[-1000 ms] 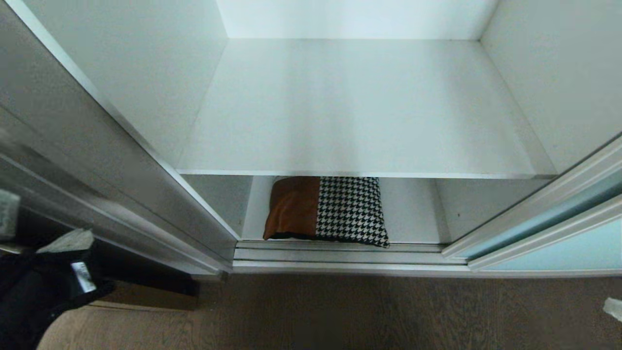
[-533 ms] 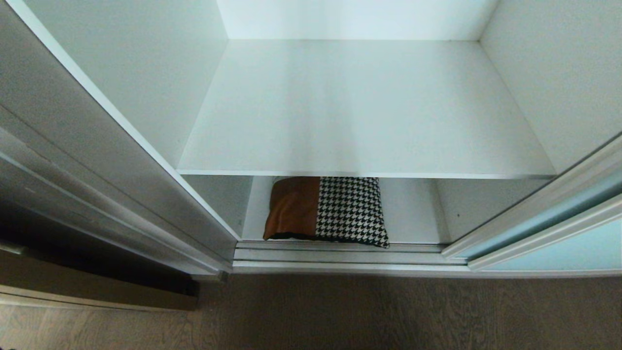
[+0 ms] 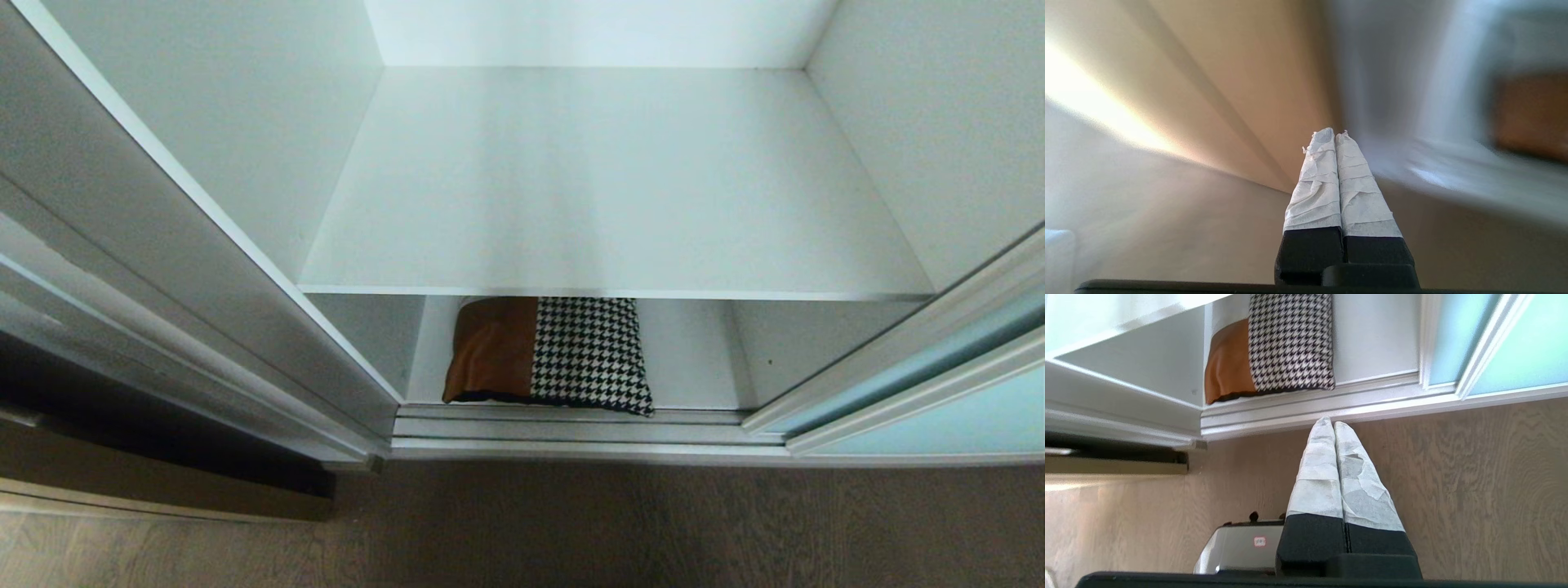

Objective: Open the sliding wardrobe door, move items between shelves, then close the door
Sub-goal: Place the pillow on the lower shelf, then close the door

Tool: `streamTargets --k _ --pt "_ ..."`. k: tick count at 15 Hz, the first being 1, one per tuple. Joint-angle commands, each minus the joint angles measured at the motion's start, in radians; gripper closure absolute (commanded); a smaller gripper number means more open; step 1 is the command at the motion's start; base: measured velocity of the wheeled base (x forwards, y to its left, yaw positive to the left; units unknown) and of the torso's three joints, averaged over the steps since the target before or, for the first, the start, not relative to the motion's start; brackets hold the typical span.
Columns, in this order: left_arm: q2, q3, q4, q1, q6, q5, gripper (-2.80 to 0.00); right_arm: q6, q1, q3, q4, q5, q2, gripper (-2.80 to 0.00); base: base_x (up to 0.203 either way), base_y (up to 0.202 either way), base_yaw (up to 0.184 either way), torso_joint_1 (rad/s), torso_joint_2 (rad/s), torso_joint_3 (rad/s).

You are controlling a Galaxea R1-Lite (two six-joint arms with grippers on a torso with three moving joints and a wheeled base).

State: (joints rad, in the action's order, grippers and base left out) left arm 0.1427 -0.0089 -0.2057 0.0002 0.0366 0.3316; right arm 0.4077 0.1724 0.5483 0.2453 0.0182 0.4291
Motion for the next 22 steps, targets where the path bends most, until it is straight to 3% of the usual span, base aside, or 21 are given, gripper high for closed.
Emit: streamTargets --k 1,2,3,9,12,15,18,22 --pt "-0.130 0.000 0.103 0.007 -0.002 -0.240 0.00 0.001 -0.001 0.003 0.002 0.003 -0.010 0.00 0.000 0.000 0.000 0.000 0.00 0.000" --pt "-0.139 0.007 0.167 0.008 0.000 -0.324 0.00 0.000 -0.002 0.002 0.006 0.010 -0.029 0.00 0.000 0.000 0.000 0.000 0.00 0.000" --pt "-0.143 0.005 0.224 0.009 -0.003 -0.338 0.00 -0.006 -0.002 -0.009 0.008 0.018 -0.045 0.00 0.000 0.000 0.000 0.000 0.00 0.000" --pt "-0.144 -0.003 0.235 0.009 -0.027 -0.332 0.00 -0.003 -0.055 0.088 0.013 0.011 -0.017 0.00 0.000 0.000 0.000 0.000 0.00 0.000" --pt "-0.144 -0.002 0.235 0.009 -0.027 -0.332 0.00 -0.013 -0.075 0.168 0.089 0.028 -0.024 0.00 0.000 0.000 0.000 0.000 0.00 0.000" --pt "-0.144 -0.002 0.235 0.009 -0.027 -0.332 0.00 -0.049 -0.101 0.301 0.201 0.075 0.005 0.00 0.000 0.000 0.000 0.000 0.00 0.000" --pt "-0.144 -0.002 0.235 0.009 -0.027 -0.332 0.00 -0.138 -0.131 0.401 0.208 0.147 0.028 0.00 0.000 0.000 0.000 0.000 0.00 0.000" --pt "-0.144 -0.002 0.235 0.009 -0.027 -0.332 0.00 -0.177 -0.150 0.549 0.209 0.248 0.090 0.00 0.000 0.000 0.000 0.000 0.00 0.000"
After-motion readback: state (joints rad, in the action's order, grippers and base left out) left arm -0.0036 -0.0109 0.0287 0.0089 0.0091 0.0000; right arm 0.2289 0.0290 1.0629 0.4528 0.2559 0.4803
